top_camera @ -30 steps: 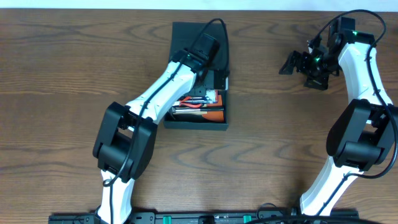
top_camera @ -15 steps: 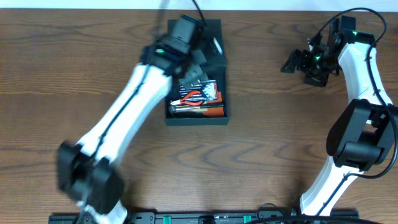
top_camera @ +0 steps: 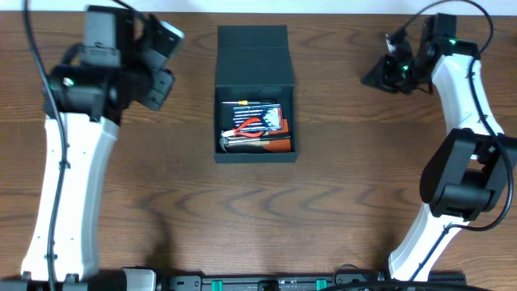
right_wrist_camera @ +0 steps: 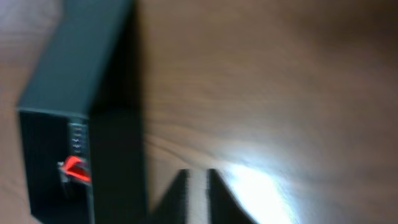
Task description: Pack container
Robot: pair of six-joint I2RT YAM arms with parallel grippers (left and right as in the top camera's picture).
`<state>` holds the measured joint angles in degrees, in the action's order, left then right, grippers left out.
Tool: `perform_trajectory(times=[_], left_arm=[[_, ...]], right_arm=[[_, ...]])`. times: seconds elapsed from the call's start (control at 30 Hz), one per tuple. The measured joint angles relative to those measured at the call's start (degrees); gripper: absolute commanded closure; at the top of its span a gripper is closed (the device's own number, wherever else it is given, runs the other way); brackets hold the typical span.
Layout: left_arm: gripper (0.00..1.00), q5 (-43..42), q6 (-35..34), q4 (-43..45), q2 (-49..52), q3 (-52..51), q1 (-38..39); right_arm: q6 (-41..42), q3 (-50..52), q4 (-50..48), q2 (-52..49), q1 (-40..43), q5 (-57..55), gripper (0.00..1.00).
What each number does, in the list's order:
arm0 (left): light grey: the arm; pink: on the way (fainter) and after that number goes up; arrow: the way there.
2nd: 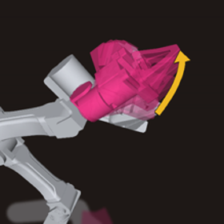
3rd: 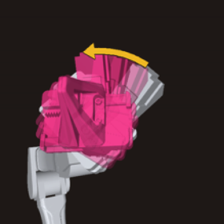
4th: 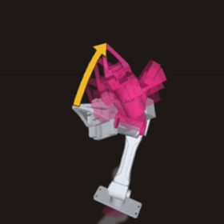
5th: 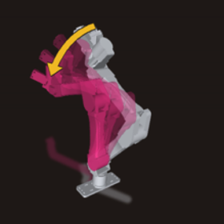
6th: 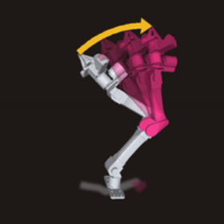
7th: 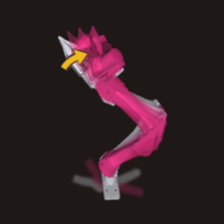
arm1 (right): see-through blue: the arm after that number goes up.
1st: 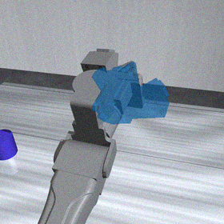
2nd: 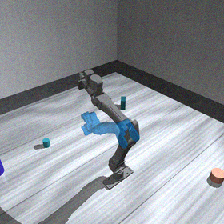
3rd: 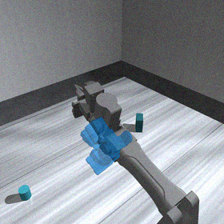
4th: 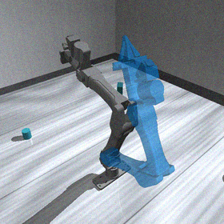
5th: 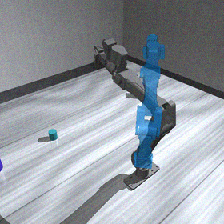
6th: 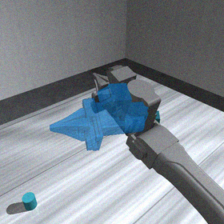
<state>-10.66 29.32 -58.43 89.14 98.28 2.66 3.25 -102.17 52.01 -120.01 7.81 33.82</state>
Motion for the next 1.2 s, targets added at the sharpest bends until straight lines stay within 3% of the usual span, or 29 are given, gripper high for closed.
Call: perform_trajectory(times=[0.17,0.47,0.7,1.2], left_arm=[[0.94,-16.83,-4.74,8.39,9.57,-0.02,-8.13],[0.94,-34.95,-17.81,19.96,29.49,-0.02,-13.60],[0.94,-42.80,-23.21,24.63,38.66,-0.07,-13.68],[0.94,-46.01,-27.85,26.40,47.28,-0.07,-11.74]], right_arm=[[9.16,0.00,-14.21,0.00,-5.11,2.93,0.99],[22.32,0.00,-27.56,-1.36,-11.17,4.02,0.99],[28.79,0.00,-32.28,-10.49,-11.63,5.46,0.99],[35.43,0.00,-40.63,-23.56,-12.57,13.49,0.99]])
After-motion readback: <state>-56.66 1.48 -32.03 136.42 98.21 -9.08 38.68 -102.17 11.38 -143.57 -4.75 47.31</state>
